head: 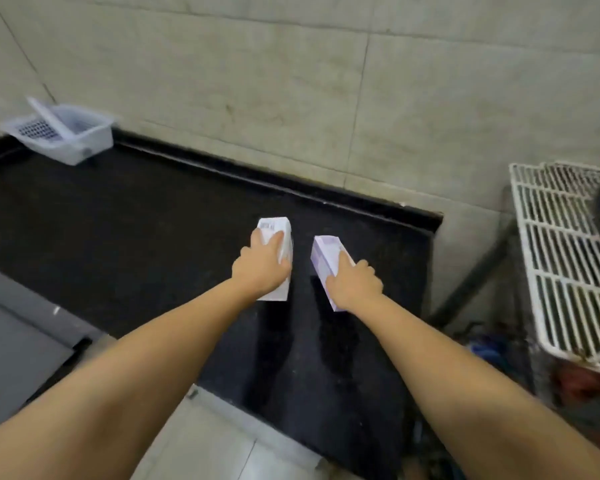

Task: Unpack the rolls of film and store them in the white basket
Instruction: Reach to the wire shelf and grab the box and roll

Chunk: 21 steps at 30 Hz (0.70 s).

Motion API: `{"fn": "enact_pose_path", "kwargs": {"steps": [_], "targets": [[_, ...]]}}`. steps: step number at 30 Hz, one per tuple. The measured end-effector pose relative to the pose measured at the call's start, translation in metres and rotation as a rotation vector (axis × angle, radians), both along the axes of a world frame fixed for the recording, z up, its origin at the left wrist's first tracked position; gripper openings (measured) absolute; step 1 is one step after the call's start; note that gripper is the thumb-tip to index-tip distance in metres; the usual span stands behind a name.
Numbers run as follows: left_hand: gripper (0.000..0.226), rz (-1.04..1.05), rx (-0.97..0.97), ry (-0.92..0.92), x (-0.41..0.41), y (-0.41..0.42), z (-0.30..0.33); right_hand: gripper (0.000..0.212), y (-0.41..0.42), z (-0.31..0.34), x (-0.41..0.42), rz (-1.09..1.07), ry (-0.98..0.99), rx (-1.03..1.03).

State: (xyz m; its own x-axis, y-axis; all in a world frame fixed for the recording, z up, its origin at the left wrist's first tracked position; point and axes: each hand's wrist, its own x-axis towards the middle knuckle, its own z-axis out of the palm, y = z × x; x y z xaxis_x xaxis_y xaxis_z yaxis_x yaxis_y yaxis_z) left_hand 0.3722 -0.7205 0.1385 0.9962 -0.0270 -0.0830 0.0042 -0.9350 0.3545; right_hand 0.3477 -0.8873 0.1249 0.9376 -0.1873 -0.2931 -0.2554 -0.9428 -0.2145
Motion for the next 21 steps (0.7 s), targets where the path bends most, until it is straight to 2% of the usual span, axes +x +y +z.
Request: {"fn": "enact_pose_path", "kwargs": {"steps": [2,5,7,10,13,16,21], "targets": [[0.057,-0.020,0.066,0.035,-0.013,0.010,-0.035,0.066,0.013,-0.041,-0.013,0.013,0.017,-0.053],[0.064,-0.028,0.142,-0.031,-0.029,0.014,-0.069,0.073,0.021,-0.075,-0.027,0.026,-0.055,-0.153],[0.066,-0.029,0.172,-0.067,-0.030,0.015,-0.073,0.074,0.022,-0.080,-0.028,0.024,-0.085,-0.164],[0.069,-0.062,0.180,-0.027,-0.027,0.017,-0.068,0.072,0.018,-0.074,-0.025,0.026,-0.045,-0.120],[0.062,-0.107,0.207,-0.022,-0.024,0.016,-0.053,0.068,0.006,-0.050,-0.023,0.023,-0.034,-0.048],[0.059,-0.163,0.209,-0.080,-0.015,-0.003,-0.030,0.059,-0.019,-0.005,-0.021,0.005,-0.153,-0.024],[0.052,-0.355,0.067,-0.246,0.005,-0.104,0.042,0.049,-0.097,0.099,-0.035,-0.072,-0.384,-0.018]]}}
